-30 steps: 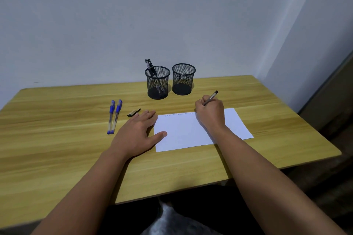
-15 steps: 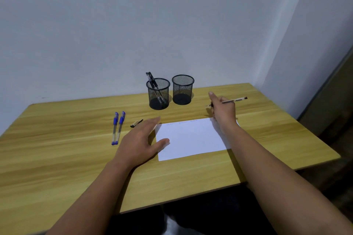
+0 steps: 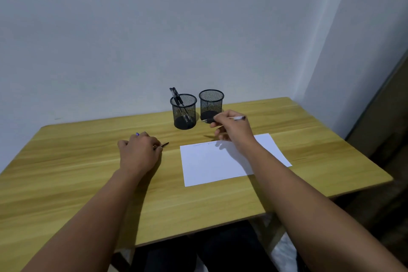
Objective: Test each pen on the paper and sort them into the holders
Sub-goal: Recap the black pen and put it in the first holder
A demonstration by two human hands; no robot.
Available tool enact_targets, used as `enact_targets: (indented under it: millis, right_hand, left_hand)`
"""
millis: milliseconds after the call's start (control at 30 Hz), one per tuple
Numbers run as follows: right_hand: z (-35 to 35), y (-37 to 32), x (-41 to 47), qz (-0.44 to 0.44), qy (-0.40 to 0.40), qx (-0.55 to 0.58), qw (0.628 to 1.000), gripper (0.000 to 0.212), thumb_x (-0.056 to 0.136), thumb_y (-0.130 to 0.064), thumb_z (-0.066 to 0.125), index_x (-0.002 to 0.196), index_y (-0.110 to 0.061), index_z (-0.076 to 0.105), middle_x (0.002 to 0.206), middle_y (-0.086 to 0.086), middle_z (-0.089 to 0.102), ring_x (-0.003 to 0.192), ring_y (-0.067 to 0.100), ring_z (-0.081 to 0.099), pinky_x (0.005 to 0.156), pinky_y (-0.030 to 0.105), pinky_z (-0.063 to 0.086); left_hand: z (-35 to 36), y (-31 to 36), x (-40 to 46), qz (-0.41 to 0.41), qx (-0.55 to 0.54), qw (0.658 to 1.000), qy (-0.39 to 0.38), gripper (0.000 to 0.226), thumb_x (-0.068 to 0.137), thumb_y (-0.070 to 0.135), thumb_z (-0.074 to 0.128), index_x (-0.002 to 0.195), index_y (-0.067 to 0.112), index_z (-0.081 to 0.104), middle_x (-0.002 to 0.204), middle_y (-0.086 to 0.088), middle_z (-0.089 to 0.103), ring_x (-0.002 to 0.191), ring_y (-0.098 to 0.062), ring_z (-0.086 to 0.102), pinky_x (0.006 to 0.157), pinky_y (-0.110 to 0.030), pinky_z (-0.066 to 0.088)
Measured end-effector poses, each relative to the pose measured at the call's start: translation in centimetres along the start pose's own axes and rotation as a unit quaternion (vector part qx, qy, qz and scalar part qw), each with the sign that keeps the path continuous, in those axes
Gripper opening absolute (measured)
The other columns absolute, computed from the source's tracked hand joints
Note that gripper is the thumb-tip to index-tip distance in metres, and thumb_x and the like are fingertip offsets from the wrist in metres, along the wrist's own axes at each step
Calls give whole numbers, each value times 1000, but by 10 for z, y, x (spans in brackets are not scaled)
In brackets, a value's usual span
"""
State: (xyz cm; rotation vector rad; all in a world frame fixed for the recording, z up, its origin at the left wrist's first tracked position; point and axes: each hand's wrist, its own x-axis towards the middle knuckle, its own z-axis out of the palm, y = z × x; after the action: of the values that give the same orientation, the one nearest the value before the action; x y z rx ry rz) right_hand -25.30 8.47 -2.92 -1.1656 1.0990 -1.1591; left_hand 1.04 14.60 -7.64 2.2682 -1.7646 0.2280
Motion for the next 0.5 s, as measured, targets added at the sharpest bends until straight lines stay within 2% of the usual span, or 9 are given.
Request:
enact_targets:
  millis: [100, 167, 233, 367, 500]
  right_hand:
    - [10, 4, -8, 3, -51, -26, 998, 7, 98, -13, 73, 96, -11, 79, 84, 12, 78, 55, 11, 60, 53, 23, 50]
    - [14, 5, -12, 13, -73, -31, 997, 13, 99, -16, 71, 102, -9, 81, 94, 19, 81, 59, 11, 63, 56, 24, 52]
    - [17, 5, -15, 13, -95, -43, 994, 12, 100, -17, 71, 100, -10, 80, 101, 18, 82, 61, 12, 66, 57, 24, 53]
    - [20, 9, -22, -5, -100, -83, 992, 9, 97, -15, 77, 88, -15, 74, 99, 17, 82, 63, 13, 66, 54, 23, 52]
    - [17, 10, -25, -3, -92, -95, 991, 6, 97, -17, 78, 93, -13, 80, 97, 13, 83, 64, 11, 67, 53, 23, 54]
  left_hand:
    - [-1, 0, 1, 19, -26, 999, 25, 16, 95, 37, 59, 99, 34, 74, 102, 6, 69, 106, -24, 60, 81, -39, 31]
    - [-4, 0, 1, 38, -64, 997, 38, 13, 96, 31, 59, 97, 31, 72, 99, 6, 71, 97, -25, 64, 76, -37, 37]
    - [-7, 1, -1, 49, -84, 994, 41, 13, 95, 29, 59, 97, 29, 72, 100, 5, 72, 91, -26, 65, 73, -37, 45]
    - [-10, -4, -6, 59, -32, 998, 0, 23, 91, 38, 55, 103, 32, 74, 106, 4, 68, 101, -26, 63, 78, -39, 48]
    - [-10, -9, -7, 76, 3, 996, -38, 24, 93, 39, 54, 104, 37, 75, 110, 6, 70, 110, -25, 62, 79, -40, 49]
